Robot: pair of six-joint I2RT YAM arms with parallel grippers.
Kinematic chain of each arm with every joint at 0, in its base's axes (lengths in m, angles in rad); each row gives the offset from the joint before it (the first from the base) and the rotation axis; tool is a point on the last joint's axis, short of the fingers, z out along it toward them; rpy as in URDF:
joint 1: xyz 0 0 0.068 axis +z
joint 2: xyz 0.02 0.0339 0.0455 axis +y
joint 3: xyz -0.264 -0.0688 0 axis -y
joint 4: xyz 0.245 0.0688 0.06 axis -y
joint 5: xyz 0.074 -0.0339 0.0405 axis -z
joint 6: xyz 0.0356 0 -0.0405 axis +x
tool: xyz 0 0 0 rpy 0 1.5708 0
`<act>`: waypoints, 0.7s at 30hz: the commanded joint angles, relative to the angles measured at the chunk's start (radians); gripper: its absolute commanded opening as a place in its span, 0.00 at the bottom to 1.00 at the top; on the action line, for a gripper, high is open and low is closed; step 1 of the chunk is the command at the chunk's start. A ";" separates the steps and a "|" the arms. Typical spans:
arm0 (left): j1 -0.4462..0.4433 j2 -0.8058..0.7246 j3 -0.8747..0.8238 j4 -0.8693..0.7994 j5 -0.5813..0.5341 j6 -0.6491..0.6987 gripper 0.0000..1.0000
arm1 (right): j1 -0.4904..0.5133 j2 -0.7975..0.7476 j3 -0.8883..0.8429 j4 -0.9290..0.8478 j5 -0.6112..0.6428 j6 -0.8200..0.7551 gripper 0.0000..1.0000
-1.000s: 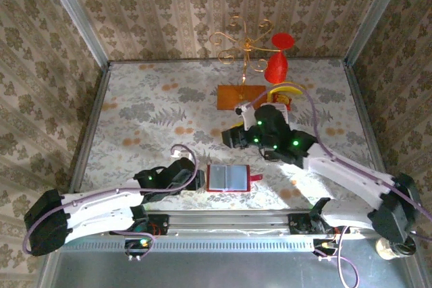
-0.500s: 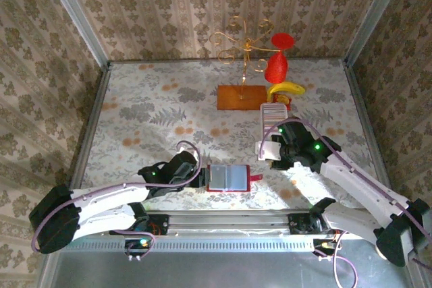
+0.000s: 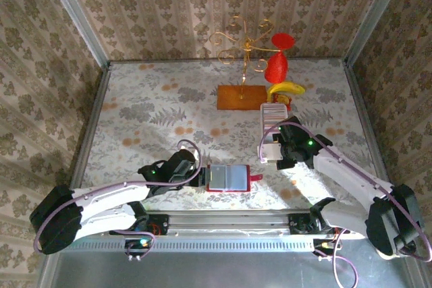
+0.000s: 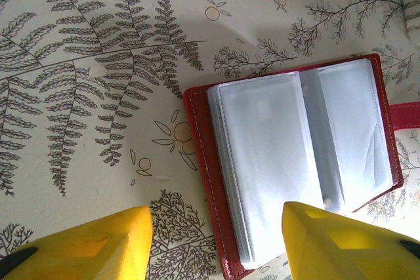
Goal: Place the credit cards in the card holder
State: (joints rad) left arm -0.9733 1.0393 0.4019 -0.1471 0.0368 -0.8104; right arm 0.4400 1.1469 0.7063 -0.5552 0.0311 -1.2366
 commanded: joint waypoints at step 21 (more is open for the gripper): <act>0.010 -0.002 0.012 0.034 0.026 0.011 0.55 | -0.003 0.165 -0.006 0.168 0.091 -0.020 0.53</act>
State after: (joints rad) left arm -0.9668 1.0389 0.4019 -0.1257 0.0536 -0.8070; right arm 0.4400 1.3037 0.7055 -0.4068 0.0818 -1.2400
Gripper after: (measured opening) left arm 0.552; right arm 0.553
